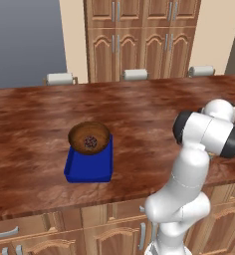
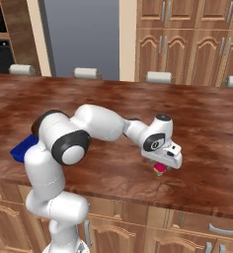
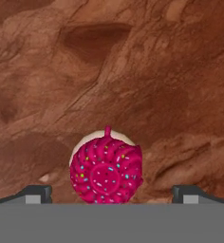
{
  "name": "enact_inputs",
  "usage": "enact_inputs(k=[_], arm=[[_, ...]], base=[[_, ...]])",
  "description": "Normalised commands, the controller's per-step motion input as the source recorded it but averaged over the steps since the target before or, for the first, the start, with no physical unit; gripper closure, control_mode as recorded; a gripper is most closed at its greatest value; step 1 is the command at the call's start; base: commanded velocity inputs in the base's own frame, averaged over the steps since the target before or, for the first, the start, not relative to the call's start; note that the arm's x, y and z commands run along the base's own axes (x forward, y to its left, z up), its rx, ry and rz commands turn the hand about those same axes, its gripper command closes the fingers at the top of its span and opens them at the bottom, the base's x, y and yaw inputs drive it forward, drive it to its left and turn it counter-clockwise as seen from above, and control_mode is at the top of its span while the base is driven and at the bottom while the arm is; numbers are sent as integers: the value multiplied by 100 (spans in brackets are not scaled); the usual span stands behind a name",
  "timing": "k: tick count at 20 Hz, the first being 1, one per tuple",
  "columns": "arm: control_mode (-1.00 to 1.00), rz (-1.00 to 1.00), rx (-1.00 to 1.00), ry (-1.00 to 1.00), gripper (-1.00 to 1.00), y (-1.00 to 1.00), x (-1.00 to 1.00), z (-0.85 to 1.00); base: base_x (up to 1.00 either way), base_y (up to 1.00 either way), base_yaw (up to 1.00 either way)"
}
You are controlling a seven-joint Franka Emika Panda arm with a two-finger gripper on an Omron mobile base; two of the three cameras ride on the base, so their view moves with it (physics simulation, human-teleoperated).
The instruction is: Place the bowl with cake and the cupcake onto the tray.
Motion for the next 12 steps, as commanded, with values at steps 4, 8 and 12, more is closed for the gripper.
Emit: enact_inputs(k=[4, 8, 12], arm=[[-100, -2, 0, 0, -100, 0, 6, -6], [-100, -1, 0, 3, -100, 0, 0, -6], [-100, 0, 0, 4, -100, 0, 0, -5]], base=[[0, 0, 0], [0, 0, 0], [0, 0, 0]])
